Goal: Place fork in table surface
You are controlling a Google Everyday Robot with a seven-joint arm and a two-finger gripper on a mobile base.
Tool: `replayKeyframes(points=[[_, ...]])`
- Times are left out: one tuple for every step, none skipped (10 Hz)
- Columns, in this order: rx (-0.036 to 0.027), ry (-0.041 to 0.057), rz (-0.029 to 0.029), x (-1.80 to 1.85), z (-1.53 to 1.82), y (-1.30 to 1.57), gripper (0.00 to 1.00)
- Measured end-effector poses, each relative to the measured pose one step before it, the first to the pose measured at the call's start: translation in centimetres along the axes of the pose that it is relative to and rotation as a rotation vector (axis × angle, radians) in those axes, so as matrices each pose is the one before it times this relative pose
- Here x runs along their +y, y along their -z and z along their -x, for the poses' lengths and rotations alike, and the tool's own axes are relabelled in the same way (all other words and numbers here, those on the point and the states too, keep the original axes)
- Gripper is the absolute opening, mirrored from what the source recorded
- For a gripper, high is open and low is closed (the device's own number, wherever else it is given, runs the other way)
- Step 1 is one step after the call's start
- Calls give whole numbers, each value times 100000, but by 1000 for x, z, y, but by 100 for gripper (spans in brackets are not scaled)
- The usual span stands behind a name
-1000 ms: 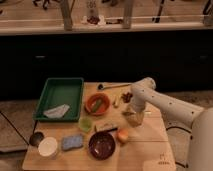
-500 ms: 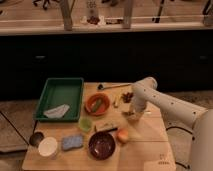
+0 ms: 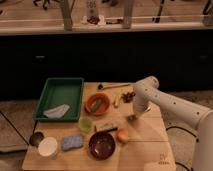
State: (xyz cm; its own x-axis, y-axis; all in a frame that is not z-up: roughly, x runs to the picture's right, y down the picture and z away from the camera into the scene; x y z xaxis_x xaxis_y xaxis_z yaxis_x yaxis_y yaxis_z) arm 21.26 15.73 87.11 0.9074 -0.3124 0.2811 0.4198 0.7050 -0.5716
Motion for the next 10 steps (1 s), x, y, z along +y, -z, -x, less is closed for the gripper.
replayKeyframes(points=[[741, 527, -1053, 226, -126, 1688, 3], [318, 232, -292, 112, -76, 590, 3], [613, 966, -371, 296, -254, 737, 3], [366, 658, -257, 216, -265, 392, 3], [440, 1451, 41, 86, -232, 291, 3], [-69, 1630, -109, 61, -93, 569, 3], [714, 1271, 61, 233, -429, 798, 3], [198, 1507, 47, 449, -506, 1156, 3], [-109, 1681, -7, 243, -258, 411, 3], [-32, 1957, 93, 58, -143, 15, 3]])
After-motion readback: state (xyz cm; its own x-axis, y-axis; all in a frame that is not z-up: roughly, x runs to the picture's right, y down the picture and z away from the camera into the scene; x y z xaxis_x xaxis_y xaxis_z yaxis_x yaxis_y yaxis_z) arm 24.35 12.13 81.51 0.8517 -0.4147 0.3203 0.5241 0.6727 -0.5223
